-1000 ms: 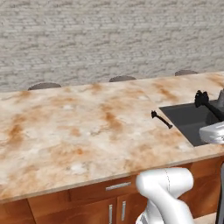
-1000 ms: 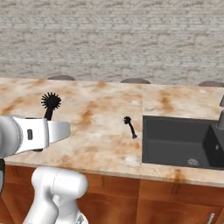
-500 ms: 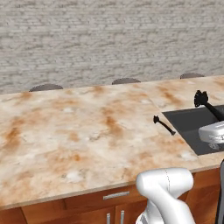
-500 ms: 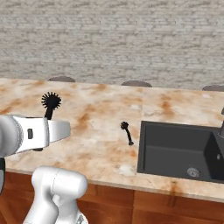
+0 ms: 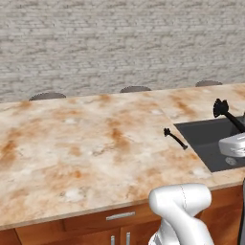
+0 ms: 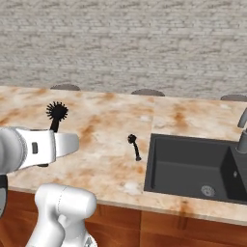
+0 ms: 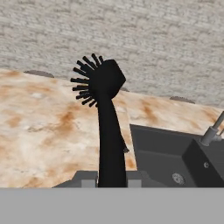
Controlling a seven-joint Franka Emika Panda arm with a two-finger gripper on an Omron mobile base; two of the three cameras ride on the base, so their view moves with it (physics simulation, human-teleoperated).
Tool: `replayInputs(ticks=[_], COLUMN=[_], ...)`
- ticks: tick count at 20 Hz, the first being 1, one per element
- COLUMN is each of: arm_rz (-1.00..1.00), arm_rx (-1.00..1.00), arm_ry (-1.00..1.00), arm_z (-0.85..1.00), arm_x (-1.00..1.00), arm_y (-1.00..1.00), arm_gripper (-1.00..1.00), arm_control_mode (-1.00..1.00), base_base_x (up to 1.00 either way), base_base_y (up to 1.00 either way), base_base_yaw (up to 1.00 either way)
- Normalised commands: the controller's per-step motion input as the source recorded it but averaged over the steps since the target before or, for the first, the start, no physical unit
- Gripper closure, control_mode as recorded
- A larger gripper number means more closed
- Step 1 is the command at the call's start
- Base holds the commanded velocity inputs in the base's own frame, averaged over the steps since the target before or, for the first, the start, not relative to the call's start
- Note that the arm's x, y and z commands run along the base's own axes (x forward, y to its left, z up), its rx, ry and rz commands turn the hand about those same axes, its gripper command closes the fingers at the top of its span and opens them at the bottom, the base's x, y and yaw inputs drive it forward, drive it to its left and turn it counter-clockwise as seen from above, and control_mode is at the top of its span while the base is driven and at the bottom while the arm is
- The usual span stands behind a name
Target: Locate and retrieve the dish brush and dish brush from the cabinet. Place them next to the sink.
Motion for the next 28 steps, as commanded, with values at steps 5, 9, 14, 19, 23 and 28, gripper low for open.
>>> replayInputs(ticks=[5, 9, 14, 19, 23, 28], arm_rz=[0.0, 0.0, 0.0, 0.07, 0.13, 0.24], arm_rx=[0.0, 0.0, -0.05, -0.08, -0.11, -0.04], arm_ry=[0.0, 0.0, 0.06, 0.22, 0.26, 0.13], arm_z=[0.0, 0.0, -0.08, -0.18, -0.43, -0.64], arm_x=[0.0, 0.0, 0.62, 0.75, 0.71, 0.75], arm_y=[0.0, 0.0, -0.03, -0.33, -0.17, -0.08], arm_gripper=[1.0, 1.0, 1.0, 1.0, 1.0, 1.0], arm_control_mode=[1.0, 1.0, -1.0, -1.0, -1.0, -1.0], base_base_x=[0.04, 0.0, 0.0, 0.0, 0.0, 0.0], base_base_y=[-0.06, 0.0, 0.0, 0.0, 0.0, 0.0], base_base_yaw=[0.0, 0.0, 0.0, 0.0, 0.0, 0.0])
